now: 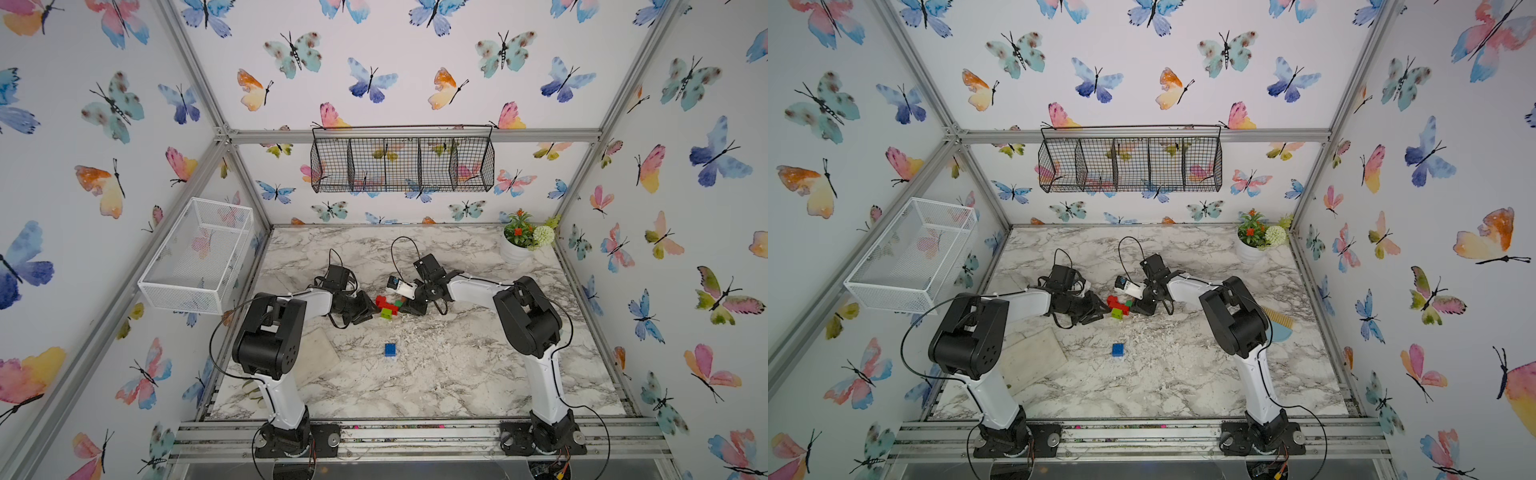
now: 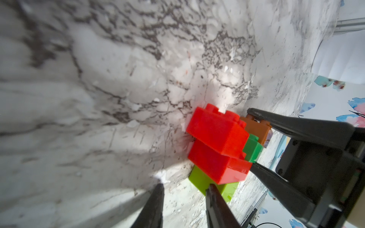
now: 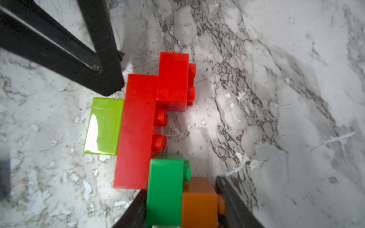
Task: Assemble the letter v with lego
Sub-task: Assemble the lego brick with the lego brick.
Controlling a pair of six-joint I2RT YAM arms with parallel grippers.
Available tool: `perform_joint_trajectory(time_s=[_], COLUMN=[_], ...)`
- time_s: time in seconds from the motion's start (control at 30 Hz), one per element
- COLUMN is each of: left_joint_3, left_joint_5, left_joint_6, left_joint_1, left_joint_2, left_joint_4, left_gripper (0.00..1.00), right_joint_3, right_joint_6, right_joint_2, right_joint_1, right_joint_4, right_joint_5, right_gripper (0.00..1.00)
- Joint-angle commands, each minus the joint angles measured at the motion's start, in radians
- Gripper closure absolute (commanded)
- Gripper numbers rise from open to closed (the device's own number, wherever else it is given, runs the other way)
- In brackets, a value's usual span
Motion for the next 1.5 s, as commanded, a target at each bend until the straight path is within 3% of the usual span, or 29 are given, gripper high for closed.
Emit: perform_joint_trajectory(time_s=[0.0,0.23,0.67,1.07,1.47], left_joint_3=[-0.041,-0.044,-0.042,-0.023,-0.013], left_joint_5=[-0.044,-0.043,-0.040,-0.034,-0.037], left_joint_6=[0.021,0.021,0.023,0.032,0.040], left_joint_1=[0.005,0.005,0.003,0.005,0.006], left_joint_2=[0.018,0.015,0.019,-0.021,-0.005], left_joint_4=[-0.071,-0.072,-0.073,-0.106,-0.114], left_gripper=[0.61,0.61,0.61,0.60,0.59], right_joint_3=[0.047,0.081,0.054,0.124,0.151], right_joint_6=[0.024,0.031,-0.001,-0.055,-0.116], right_joint_2=[0.030,0.049,0.038,0.051,0.077], right_joint_1=[0.001,0.001,0.001,0.001,0.001], right_joint_4=[-0.089,-0.134,-0.096,-0.158,-0.188], right_joint_5=[0.038,0.059,0.041,0.098,0.075], right_gripper=[0.44,0.41,0.47,0.39,0.46])
